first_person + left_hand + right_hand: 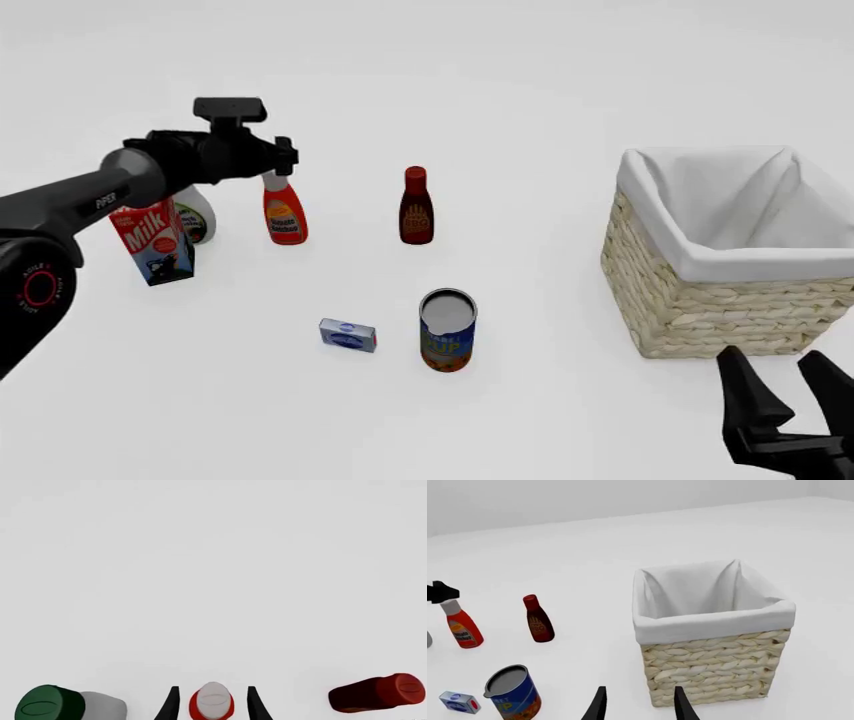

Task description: Pick the ketchup and place it in the basket.

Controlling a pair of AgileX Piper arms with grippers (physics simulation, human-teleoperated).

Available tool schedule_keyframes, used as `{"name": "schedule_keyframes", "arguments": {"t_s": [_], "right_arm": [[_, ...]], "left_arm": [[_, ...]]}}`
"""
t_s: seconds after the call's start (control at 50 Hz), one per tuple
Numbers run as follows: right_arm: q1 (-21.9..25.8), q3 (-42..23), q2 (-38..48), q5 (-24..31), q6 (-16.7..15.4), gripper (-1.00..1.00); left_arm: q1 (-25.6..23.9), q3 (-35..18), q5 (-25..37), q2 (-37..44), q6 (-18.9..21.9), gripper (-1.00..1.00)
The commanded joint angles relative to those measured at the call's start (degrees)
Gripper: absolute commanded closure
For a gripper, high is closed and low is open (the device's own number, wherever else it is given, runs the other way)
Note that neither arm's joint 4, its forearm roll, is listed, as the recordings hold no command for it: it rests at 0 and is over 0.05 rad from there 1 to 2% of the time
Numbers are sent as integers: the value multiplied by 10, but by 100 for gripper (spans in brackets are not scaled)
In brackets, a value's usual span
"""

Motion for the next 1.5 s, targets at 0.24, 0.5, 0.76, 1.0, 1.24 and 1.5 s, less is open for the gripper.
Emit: {"name": "schedule_keyframes", "arguments": {"t_s": [0.24,0.5,0.76,1.0,1.24,1.5], "right_arm": [[0,0,-1,2,4,-100],[0,0,-3,5,6,-100],[1,0,4,-1,6,-100],[0,-1,-5,7,7,-100],[-1,0,-6,4,8,-100],[-3,0,-20,14,9,-100]], "left_arm": [[-1,-7,-3,17,1,-100],[-3,-8,-4,27,-1,-100],[-4,-6,-9,33,0,-100],[-3,4,-15,31,-2,100],[-6,-12,3,21,-7,100],[-15,-39,36,-10,-3,100]]}}
